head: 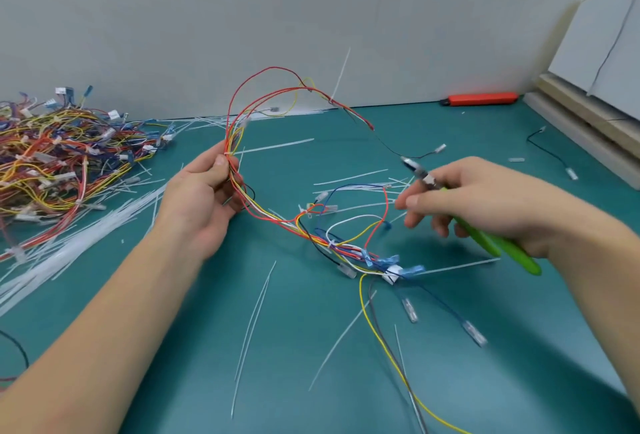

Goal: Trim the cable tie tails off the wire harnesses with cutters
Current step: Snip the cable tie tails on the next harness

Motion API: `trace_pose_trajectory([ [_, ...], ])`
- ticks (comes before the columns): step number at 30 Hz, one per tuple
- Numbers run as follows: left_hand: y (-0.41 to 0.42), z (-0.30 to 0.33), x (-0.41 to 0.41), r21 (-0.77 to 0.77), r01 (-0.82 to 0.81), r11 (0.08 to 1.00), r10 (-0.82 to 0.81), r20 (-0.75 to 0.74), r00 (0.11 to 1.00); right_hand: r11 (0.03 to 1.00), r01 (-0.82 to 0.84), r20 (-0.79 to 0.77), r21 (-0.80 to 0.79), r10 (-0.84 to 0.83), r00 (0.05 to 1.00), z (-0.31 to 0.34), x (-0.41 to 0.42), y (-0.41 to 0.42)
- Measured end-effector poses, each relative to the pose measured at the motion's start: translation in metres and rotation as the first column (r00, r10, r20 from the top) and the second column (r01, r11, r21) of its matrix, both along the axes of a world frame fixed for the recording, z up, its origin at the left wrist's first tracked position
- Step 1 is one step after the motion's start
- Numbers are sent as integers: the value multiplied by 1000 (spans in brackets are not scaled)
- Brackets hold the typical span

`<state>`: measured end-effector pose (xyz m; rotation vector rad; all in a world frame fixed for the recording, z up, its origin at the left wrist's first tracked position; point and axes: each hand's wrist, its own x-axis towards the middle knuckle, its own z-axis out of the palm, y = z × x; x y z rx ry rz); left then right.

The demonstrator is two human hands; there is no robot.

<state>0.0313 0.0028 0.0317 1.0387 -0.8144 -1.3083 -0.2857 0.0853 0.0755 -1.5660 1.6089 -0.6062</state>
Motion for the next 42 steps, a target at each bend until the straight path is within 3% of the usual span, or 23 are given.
trace_pose_trajectory([
  [4,2,-1,-2,-2,-56,998,56,39,998,951,-302,-69,-69,298,952,5,13,11],
  [8,4,-2,-3,-11,-136,991,137,145,980,786,-618,-154,-26,607,779,5,33,26],
  [11,5,-3,-2,-1,-137,991,133,223,966,708,-706,-362,-6,657,661,-8,50,34],
  [14,5,-3,-3,-27,-134,991,135,358,924,724,-683,-332,-97,624,708,-9,54,34],
  [15,6,-4,-4,-85,-146,986,169,484,859,737,-663,-298,-133,608,736,-6,53,32],
  [16,7,-5,-5,-183,-147,972,231,652,722,762,-621,-249,-182,576,779,-5,50,28],
  [17,10,-6,-8,-305,-116,945,319,788,526,803,-545,-173,-241,518,838,-4,47,25],
  [18,15,-4,-10,-427,-61,902,421,838,348,853,-432,-64,-291,434,899,-5,44,21],
  [19,20,-2,-13,-511,-7,860,494,827,268,902,-295,66,-316,331,941,-6,42,17],
  [20,25,1,-18,-550,44,834,519,808,278,940,-155,189,-305,219,957,-8,41,13],
  [21,30,4,-23,-555,113,824,490,799,347,962,-35,277,-270,112,954,-9,39,9],
  [23,41,5,-35,-475,323,819,252,803,541,976,112,357,-187,-38,933,-12,37,4],
  [25,55,6,-48,-400,510,761,10,794,608,975,161,382,-156,-91,920,-11,35,3],
  [29,77,6,-68,-421,649,634,-48,815,577,961,208,347,-184,-134,928,-13,38,3],
  [34,92,19,-76,-463,619,634,-127,728,674,921,338,359,-195,-253,898,-16,37,-1],
  [37,97,18,-75,-368,762,532,-191,825,532,901,377,350,-213,-290,891,-17,38,-2],
  [39,99,15,-78,-353,798,488,-126,877,465,896,383,346,-226,-294,891,-18,39,-4],
  [40,99,13,-80,-387,791,474,-63,881,469,895,381,338,-231,-293,894,-18,39,-4],
  [42,98,11,-85,-479,712,514,-12,825,564,902,361,320,-235,-279,905,-18,39,-4],
])
